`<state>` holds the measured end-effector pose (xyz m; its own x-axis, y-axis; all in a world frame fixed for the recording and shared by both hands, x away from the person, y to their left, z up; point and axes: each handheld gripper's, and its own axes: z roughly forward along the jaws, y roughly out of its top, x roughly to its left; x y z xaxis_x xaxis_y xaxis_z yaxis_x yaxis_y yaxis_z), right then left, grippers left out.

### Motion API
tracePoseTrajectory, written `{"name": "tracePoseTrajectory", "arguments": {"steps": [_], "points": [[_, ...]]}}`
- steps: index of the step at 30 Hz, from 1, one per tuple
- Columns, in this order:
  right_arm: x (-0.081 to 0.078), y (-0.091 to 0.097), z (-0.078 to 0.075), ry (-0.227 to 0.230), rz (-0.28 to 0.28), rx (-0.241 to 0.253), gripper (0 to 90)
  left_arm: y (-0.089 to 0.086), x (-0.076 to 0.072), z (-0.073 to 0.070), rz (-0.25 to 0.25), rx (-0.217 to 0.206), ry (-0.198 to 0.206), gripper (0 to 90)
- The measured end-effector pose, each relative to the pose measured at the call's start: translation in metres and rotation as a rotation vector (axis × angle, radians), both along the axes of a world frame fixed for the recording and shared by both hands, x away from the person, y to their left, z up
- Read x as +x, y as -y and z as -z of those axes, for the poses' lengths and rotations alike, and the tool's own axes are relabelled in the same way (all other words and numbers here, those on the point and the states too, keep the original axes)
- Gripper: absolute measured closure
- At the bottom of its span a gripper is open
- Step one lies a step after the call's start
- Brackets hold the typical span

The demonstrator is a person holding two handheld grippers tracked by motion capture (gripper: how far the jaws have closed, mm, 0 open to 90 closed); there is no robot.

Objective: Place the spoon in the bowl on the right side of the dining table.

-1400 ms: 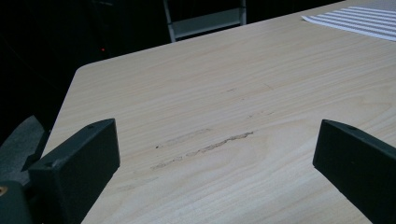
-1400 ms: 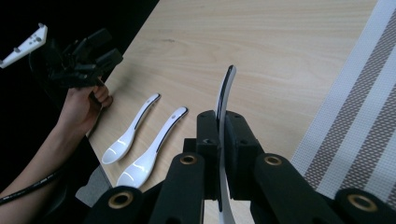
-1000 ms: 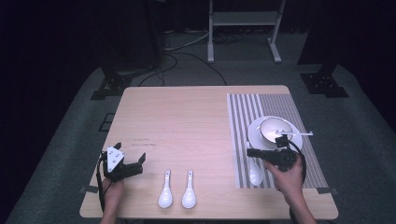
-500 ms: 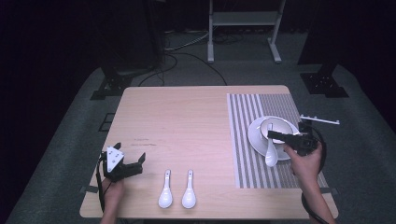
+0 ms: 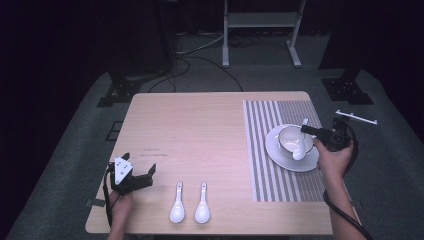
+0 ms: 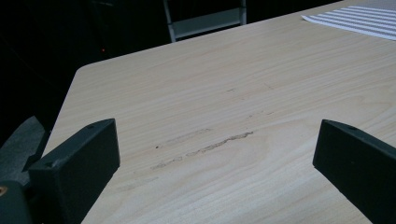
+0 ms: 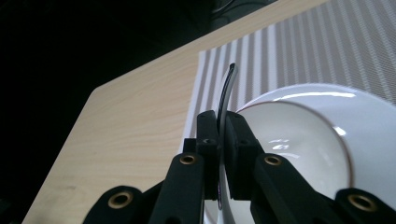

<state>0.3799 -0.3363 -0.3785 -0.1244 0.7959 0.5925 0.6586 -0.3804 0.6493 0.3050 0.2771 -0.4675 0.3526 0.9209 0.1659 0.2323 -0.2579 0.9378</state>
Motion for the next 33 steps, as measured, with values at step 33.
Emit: {"name": "tracePoseTrajectory", "arguments": {"steps": [33], "points": [[0.004,0.026,0.051,-0.044,0.190,0.128,84.9,-0.001,0.000,0.000,0.002,0.000,-0.002,0.0]]}}
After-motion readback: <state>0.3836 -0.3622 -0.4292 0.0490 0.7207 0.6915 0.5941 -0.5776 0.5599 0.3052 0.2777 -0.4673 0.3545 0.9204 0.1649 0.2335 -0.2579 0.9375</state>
